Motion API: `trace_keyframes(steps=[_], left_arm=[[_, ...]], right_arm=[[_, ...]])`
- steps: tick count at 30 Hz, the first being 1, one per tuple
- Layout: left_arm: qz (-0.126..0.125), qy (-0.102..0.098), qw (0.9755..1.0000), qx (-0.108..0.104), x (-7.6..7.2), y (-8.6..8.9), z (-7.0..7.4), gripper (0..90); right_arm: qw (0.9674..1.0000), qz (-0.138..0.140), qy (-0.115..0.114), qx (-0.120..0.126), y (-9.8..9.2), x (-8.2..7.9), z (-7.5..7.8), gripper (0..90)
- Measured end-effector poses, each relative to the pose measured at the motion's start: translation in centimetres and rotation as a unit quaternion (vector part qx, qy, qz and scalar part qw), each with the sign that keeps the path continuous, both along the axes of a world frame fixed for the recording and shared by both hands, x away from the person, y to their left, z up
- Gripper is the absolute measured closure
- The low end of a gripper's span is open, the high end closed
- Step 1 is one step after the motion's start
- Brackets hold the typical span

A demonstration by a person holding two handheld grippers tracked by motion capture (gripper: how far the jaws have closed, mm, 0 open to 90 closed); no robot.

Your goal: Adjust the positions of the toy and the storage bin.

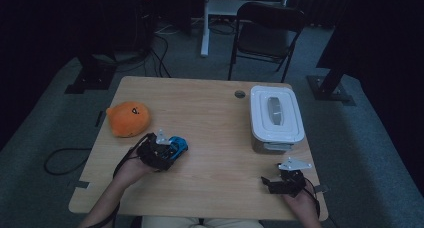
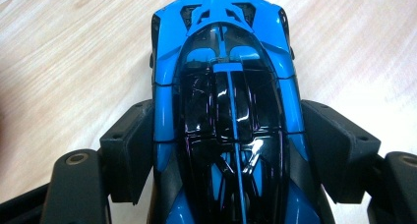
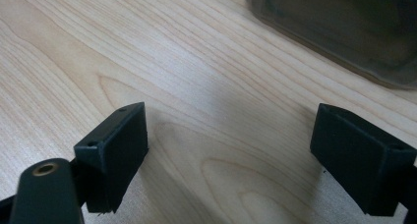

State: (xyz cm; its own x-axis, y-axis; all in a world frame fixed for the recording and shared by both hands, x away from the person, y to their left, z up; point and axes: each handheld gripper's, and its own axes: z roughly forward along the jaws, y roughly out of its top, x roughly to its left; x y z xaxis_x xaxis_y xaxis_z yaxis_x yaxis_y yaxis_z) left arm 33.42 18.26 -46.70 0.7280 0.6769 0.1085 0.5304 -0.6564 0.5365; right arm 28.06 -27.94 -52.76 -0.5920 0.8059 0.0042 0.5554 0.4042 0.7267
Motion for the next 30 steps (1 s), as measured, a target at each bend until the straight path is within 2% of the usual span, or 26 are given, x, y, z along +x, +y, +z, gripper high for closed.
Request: trace_keyframes(steps=[2,4,7,10,11,12,13,15,16,19,21,22,23,25,26,30], left_arm=[[0.006,0.005,1.0000,-0.006,-0.7,0.7,0.1,27.1],[0.015,0.001,0.9999,-0.003,-1.4,1.3,0.1,27.1],[0.016,0.002,0.9998,-0.007,-2.3,2.1,-0.1,27.2],[0.012,-0.002,0.9999,-0.001,-3.1,2.8,-0.5,27.1],[0.019,0.002,0.9998,-0.008,-3.3,3.1,-0.7,27.1],[0.016,0.008,0.9998,-0.009,-3.4,3.4,-0.9,27.1],[0.016,-0.002,0.9999,-0.002,-3.7,3.5,-1.0,27.2],[0.018,0.003,0.9998,-0.003,-4.2,4.0,-1.2,27.1],[0.020,-0.004,0.9998,-0.005,-4.5,4.2,-1.3,27.1],[0.024,0.005,0.9996,-0.012,-5.1,5.1,-1.5,27.2],[0.031,0.002,0.9995,-0.011,-5.6,5.5,-1.7,27.2],[0.033,0.011,0.9993,-0.009,-5.7,5.8,-1.8,27.2],[0.033,0.005,0.9994,-0.004,-5.9,6.0,-1.9,27.2],[0.032,0.014,0.9994,-0.005,-6.3,6.5,-2.1,27.2],[0.032,0.010,0.9994,-0.004,-6.5,6.7,-2.3,27.2],[0.038,0.018,0.9990,-0.012,-6.9,7.6,-2.6,27.2]], right_arm=[[1.0000,-0.001,0.000,0.000,0.0,0.0,0.0,13.9],[1.0000,-0.001,0.000,0.000,0.0,0.0,0.0,13.8],[1.0000,-0.001,0.000,0.000,0.0,0.0,0.0,13.8],[1.0000,-0.001,0.000,0.000,0.0,0.0,0.0,13.9],[1.0000,-0.001,0.000,0.000,0.0,0.0,0.0,13.9],[1.0000,-0.001,0.000,0.000,0.0,0.0,0.0,13.9],[1.0000,-0.001,0.000,0.000,0.0,0.0,0.0,13.8],[1.0000,-0.001,0.000,0.000,0.0,0.0,0.0,13.9],[1.0000,-0.002,0.000,0.001,0.0,0.0,0.0,13.8],[1.0000,-0.002,-0.001,0.000,0.0,0.0,0.0,13.8],[1.0000,-0.003,-0.001,0.000,0.0,0.0,0.0,13.8],[1.0000,-0.003,-0.001,0.000,0.0,0.0,0.0,13.8],[1.0000,-0.003,-0.001,0.000,0.0,0.0,0.0,13.8],[1.0000,-0.003,-0.001,0.000,0.0,0.0,0.0,13.8],[1.0000,-0.003,-0.001,0.000,0.0,0.0,0.0,13.9],[1.0000,-0.005,-0.001,0.000,0.0,0.1,0.0,13.9]])
